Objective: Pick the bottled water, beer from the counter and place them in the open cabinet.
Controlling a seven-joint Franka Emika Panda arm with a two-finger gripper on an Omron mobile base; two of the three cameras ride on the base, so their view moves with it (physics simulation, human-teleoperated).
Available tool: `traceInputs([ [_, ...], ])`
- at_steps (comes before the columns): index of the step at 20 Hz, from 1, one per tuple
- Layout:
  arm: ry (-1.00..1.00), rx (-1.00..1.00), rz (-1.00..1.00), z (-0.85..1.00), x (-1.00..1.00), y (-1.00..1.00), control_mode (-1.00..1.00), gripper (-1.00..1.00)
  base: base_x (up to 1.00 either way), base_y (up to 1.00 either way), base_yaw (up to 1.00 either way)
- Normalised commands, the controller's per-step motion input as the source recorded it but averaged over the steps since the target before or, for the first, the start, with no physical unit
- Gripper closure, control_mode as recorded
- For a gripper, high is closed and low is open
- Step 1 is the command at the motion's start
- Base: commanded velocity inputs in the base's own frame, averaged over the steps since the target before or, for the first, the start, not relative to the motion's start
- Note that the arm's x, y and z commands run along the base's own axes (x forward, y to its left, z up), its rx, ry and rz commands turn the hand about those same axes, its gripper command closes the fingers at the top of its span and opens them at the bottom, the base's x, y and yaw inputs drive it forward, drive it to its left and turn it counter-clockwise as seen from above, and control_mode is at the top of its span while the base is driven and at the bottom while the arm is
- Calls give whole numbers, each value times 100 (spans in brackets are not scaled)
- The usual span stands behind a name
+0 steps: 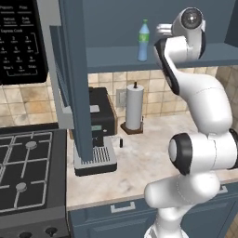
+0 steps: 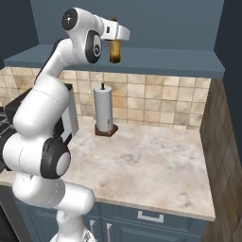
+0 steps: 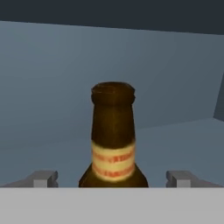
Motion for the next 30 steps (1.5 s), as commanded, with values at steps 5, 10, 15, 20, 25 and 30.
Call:
traceInputs([
  [5, 0, 0, -2, 10, -40, 0, -100, -100, 0, 0, 0],
  [10, 0, 0, 0, -4, -69, 0, -100, -100, 0, 0, 0],
  [15, 0, 0, 0, -12, -99, 4, -100, -100, 0, 0, 0],
  [20, 0, 0, 0, -4, -100, 10, -100, -100, 0, 0, 0],
  [25, 0, 0, 0, 0, -100, 16, -100, -100, 0, 0, 0],
  [30, 0, 1, 0, 0, -100, 18, -100, -100, 0, 0, 0],
])
